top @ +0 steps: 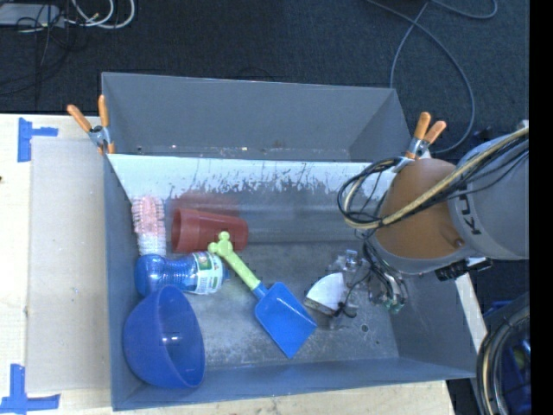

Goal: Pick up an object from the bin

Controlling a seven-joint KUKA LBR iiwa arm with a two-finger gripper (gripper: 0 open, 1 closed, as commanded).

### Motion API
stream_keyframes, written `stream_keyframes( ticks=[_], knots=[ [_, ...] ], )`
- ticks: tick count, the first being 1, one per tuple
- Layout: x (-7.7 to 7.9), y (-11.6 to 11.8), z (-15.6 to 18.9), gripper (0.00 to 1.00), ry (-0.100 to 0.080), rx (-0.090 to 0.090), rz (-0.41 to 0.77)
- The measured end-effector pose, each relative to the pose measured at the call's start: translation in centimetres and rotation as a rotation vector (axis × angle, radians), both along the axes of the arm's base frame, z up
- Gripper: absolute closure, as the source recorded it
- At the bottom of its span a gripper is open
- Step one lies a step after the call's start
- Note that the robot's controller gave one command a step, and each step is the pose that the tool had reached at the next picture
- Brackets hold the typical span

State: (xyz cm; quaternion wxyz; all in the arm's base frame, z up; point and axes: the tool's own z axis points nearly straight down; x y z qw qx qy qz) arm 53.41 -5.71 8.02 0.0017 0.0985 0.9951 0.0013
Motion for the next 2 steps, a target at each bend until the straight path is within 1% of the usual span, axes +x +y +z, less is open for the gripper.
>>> stream_keyframes(
  ticks=[1, 2],
  knots=[
    [0.0, 0.0, 1.6, 1.0, 0.0, 0.0, 0.001],
    [0.0, 0.0, 4.0, 1.0, 0.0, 0.001, 0.002]
  ],
)
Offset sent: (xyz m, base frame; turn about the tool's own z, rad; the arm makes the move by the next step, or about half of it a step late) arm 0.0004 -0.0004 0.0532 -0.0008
